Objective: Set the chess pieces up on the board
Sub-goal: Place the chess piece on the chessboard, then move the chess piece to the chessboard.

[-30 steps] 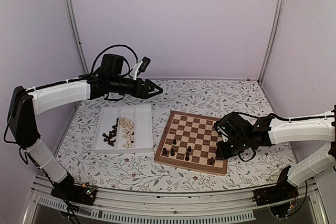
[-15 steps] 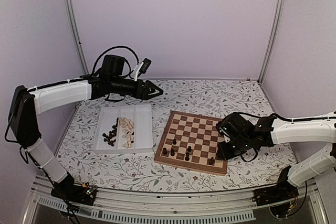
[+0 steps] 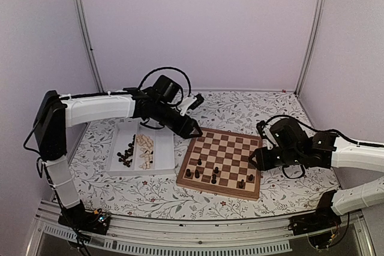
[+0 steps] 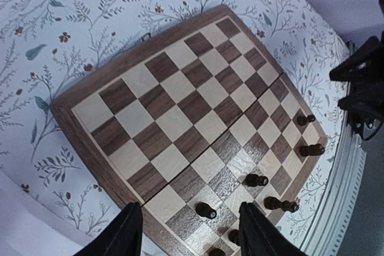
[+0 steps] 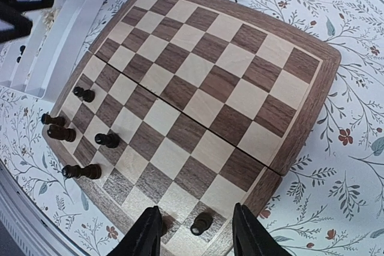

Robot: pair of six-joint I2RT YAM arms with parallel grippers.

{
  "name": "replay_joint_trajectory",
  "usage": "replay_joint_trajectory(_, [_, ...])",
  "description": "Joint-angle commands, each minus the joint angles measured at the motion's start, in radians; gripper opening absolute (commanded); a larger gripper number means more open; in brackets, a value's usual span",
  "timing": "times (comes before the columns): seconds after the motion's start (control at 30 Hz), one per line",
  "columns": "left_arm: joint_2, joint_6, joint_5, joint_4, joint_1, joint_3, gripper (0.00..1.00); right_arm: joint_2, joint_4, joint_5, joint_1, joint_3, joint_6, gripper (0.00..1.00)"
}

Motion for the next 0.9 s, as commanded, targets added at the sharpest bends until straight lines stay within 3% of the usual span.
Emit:
replay_joint_trajectory(0.0, [0.048, 0.042, -0.035, -0.147, -0.043, 0.02, 0.57, -0.038, 0.109, -0.014, -0.078, -0.071, -0.057, 0.43])
replay_joint_trajectory(0.33, [0.138, 0.038, -0.097, -0.155, -0.112, 0.055, 0.55, -0.056, 0.226, 0.023, -0.106, -0.15, -0.147, 0.44])
replay_joint_trajectory(0.87, [0.236, 0.06, -0.162, -0.192, -0.142, 0.128, 0.47, -0.039, 0.329, -0.017, -0.119, -0.234, -0.115, 0.44])
